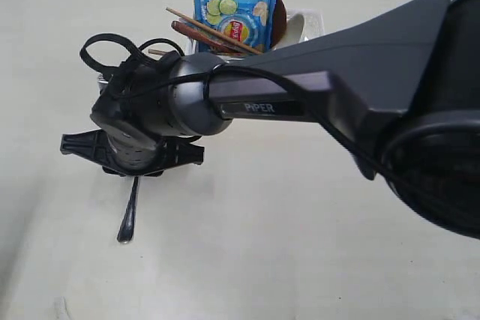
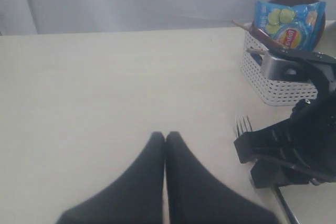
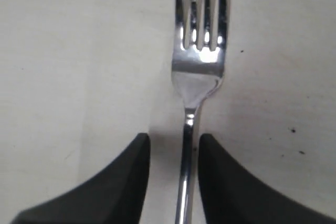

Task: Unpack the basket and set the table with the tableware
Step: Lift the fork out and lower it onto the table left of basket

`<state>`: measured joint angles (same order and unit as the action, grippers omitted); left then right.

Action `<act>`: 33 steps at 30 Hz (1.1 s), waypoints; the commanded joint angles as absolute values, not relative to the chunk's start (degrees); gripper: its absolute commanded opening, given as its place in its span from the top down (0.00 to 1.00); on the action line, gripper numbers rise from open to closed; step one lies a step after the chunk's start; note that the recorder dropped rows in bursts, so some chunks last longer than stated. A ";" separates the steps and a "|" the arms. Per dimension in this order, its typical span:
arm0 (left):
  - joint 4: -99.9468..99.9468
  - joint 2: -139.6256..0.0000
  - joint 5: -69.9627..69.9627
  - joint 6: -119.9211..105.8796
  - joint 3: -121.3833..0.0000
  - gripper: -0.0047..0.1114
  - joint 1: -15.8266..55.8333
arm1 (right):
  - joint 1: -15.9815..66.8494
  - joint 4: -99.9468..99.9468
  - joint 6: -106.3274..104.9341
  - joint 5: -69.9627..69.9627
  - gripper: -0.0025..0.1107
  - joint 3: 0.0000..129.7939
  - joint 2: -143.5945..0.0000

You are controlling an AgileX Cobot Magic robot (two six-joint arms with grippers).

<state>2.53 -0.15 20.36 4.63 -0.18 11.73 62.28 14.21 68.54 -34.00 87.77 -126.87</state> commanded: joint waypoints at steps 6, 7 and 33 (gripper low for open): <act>3.01 0.00 19.75 4.87 0.00 0.96 12.01 | 62.06 14.00 67.89 -34.81 0.62 87.56 -127.30; 3.01 0.00 19.75 4.87 0.00 0.96 12.01 | 62.06 14.00 67.89 -34.81 0.62 87.56 -127.30; 3.01 0.00 19.75 4.87 0.00 0.96 12.01 | 62.06 12.05 56.38 -35.02 0.62 87.56 -122.70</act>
<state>2.53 -0.15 20.36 4.63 -0.18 11.73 62.28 11.62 59.90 -33.95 87.65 -125.70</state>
